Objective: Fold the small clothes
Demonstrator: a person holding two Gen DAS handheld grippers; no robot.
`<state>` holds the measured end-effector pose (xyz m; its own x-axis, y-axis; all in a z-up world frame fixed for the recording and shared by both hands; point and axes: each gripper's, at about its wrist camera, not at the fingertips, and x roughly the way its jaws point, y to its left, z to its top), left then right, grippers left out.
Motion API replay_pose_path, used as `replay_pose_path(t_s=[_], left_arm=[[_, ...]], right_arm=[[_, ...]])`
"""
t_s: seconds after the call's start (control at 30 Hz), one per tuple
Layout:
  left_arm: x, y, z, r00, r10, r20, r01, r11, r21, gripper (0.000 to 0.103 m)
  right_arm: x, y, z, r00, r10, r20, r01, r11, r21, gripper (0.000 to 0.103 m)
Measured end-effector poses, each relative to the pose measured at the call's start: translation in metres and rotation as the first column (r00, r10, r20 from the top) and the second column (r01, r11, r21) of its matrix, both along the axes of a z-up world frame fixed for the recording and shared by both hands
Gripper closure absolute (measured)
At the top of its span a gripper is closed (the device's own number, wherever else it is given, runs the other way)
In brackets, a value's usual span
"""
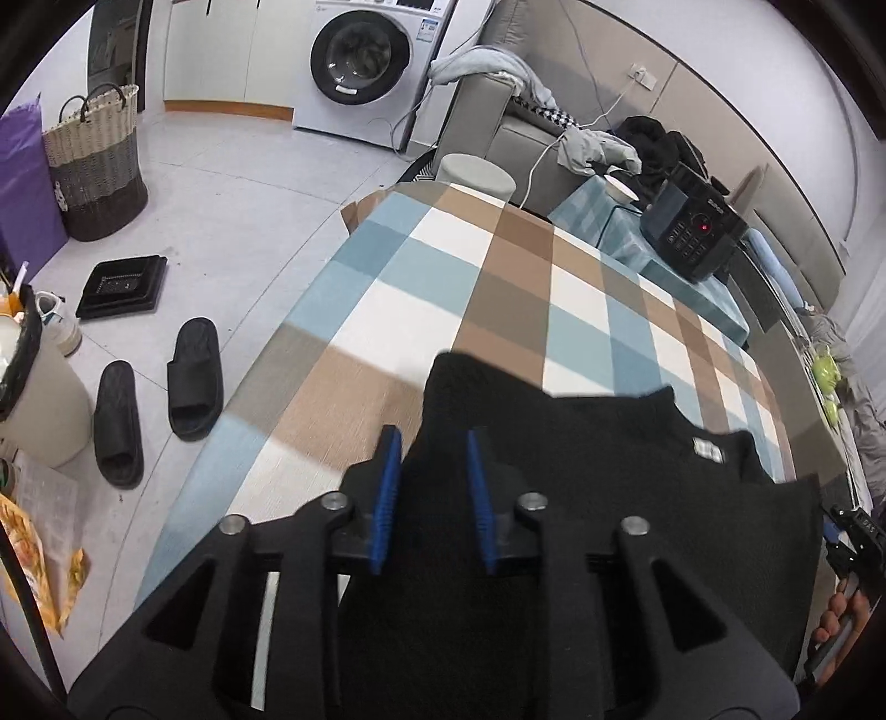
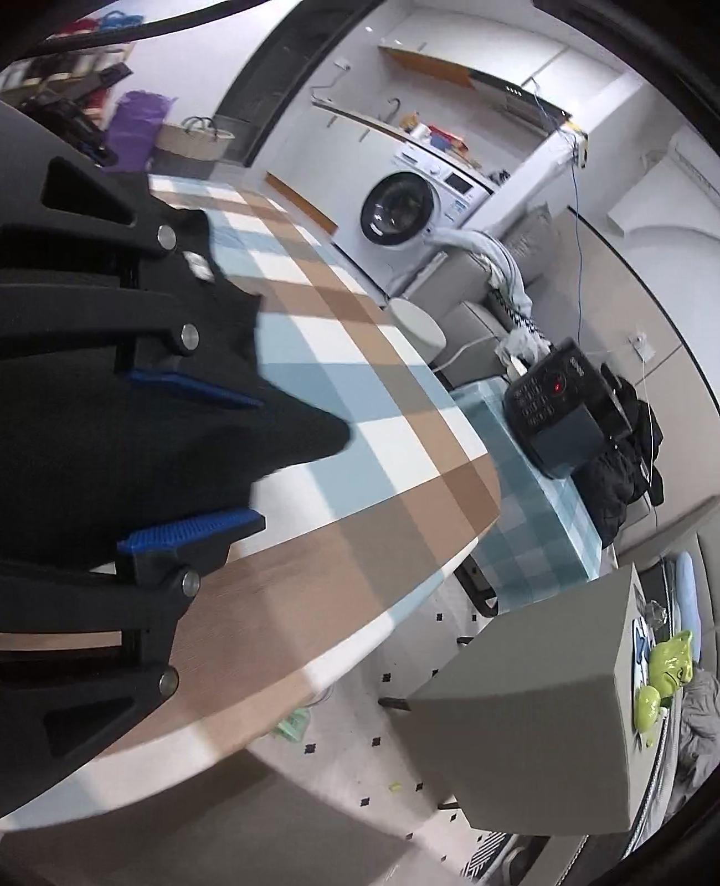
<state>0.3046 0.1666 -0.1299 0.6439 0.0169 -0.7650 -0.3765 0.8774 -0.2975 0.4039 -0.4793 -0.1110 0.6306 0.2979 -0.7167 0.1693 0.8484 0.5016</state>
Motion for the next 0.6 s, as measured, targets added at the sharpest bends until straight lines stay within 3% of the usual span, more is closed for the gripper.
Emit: replay_pose_path(t_s=[0.13,0.3,0.37,0.43,0.6], left_arm=[[-0.045,-0.007,0.014,1.000,0.003,0.019,-0.003,1.000,0.002,0.050],[-0.094,-0.024,0.017,0.999,-0.031,0.016,0.030,0.999,0.043,0.042],[-0.109,-0.032,0.009,0.999,-0.042,-0.017,0.043,0.998,0.055,0.042],[-0.121,-0.035,0.005,0.998,-0.048,-0.031,0.050,0.998,0.045,0.042],[-0.141,-0.034,0.006,0.999,-0.029,-0.031,0.030,0.998,0.057,0.042]], right_arm=[[-0.046,-0.006,0.005,0.999,0.045,-0.026,-0.046,0.999,-0.029,0.050],[-0.086,-0.003,-0.024,0.988,0.103,-0.113,-0.109,0.993,-0.050,0.050],[-0.091,-0.002,-0.038,0.983,0.127,-0.135,-0.127,0.992,0.011,0.055],[-0.094,0.001,-0.041,0.982,0.139,-0.124,-0.143,0.990,-0.020,0.084],[-0.097,0.001,-0.037,0.981,0.122,-0.152,-0.133,0.989,-0.069,0.084]])
